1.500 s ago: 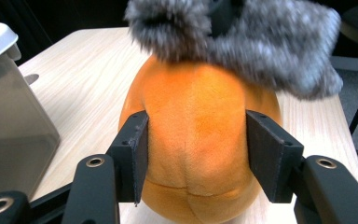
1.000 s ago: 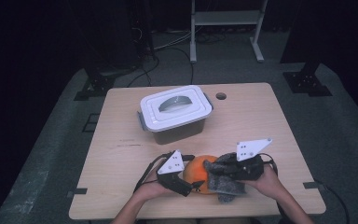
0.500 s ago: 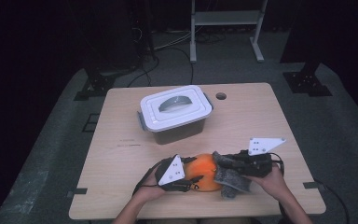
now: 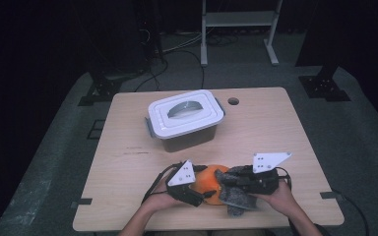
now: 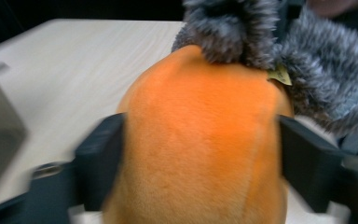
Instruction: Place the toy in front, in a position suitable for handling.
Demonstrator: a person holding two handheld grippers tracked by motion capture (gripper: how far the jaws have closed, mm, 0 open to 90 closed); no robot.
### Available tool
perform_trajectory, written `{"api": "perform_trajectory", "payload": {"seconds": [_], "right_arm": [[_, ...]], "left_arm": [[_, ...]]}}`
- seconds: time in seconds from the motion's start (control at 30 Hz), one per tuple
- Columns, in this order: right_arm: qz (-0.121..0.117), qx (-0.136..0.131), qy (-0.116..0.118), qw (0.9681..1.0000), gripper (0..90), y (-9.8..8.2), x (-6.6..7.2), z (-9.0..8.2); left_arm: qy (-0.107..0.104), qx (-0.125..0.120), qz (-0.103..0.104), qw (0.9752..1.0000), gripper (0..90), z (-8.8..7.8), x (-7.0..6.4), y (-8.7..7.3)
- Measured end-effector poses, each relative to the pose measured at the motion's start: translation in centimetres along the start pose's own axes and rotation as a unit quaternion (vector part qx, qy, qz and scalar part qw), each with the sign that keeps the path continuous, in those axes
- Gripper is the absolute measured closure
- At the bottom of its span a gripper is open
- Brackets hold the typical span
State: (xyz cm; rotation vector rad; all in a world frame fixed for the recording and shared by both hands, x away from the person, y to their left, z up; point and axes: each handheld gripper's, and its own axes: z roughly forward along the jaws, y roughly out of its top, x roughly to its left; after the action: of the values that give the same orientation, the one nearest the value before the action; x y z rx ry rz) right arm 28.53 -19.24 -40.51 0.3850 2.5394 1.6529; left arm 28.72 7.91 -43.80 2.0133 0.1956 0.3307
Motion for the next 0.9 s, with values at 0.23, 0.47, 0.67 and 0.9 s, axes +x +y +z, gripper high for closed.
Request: {"api": "perform_trajectory", "payload": {"seconds": [0.23,0.47,0.67,0.9], "right_arm": [[0.031,-0.017,-0.044,0.9984,76.9,-0.3,-2.4,-1.7],[0.031,-0.007,-0.047,0.9984,76.8,-0.4,-2.8,-0.8],[0.02,0.01,-0.008,0.9997,76.5,-0.8,-1.3,0.0],[0.009,0.017,-0.019,0.9996,77.0,-0.4,-1.2,-0.1]], "left_arm": [[0.068,-0.041,0.05,0.9956,39.8,-0.1,0.1,0.5],[0.05,-0.044,0.03,0.9973,23.3,0.3,0.7,-0.4],[0.005,-0.024,-0.014,0.9996,9.1,-0.4,0.9,-0.7],[0.024,-0.009,0.01,0.9996,29.7,-0.4,0.2,-0.5]]}}
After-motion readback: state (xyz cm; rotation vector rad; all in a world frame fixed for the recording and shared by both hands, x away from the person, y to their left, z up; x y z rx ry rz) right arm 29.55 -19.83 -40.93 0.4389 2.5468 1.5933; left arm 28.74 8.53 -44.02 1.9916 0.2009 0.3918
